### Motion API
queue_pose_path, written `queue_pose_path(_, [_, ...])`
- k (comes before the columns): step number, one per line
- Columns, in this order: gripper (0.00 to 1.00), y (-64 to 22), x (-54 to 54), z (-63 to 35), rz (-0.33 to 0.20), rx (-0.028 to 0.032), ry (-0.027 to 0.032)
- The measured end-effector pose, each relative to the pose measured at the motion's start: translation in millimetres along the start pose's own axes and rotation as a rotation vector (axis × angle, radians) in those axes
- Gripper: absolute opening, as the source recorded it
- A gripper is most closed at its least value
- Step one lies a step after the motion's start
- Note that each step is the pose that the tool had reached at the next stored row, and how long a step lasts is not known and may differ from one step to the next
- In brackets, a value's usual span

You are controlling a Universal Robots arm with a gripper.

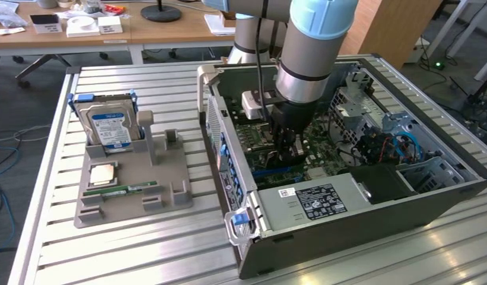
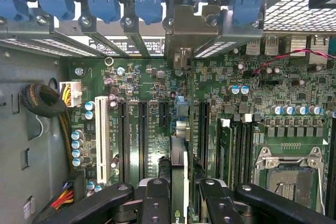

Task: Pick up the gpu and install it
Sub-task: 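Insert the gpu into the slot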

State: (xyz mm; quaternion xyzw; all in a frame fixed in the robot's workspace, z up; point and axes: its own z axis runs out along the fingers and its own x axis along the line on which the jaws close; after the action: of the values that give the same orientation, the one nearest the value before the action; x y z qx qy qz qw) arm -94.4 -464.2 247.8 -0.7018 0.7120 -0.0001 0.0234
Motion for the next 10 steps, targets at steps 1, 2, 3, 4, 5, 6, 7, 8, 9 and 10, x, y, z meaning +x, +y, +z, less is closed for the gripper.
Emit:
queue_pose_path(1, [0.26, 0.0, 0.0, 0.0, 0.000, 0.0000, 0.0000])
queue_pose_path(2, [0.26, 0.0, 0.0, 0.0, 0.000, 0.0000, 0.0001])
queue_pose_path(3, [0.26, 0.0, 0.0, 0.0, 0.000, 0.0000, 0.0000])
queue_pose_path(4, [0.26, 0.0, 0.0, 0.1, 0.000, 0.0000, 0.0000])
queue_pose_path(5, [0.26, 0.0, 0.0, 0.3, 0.000, 0.0000, 0.0000])
queue_pose_path(6, [0.26, 0.0, 0.0, 0.4, 0.000, 0.0000, -0.0001])
queue_pose_path(7, [0.26, 0.0, 0.0, 0.4, 0.000, 0.0000, 0.0000])
queue_pose_path(8, [0.26, 0.0, 0.0, 0.4, 0.000, 0.0000, 0.0000])
queue_pose_path(9, [0.26, 0.0, 0.0, 0.4, 0.000, -0.0001, 0.0000])
queue_pose_path(10, [0.26, 0.0, 0.0, 0.5, 0.000, 0.0000, 0.0001])
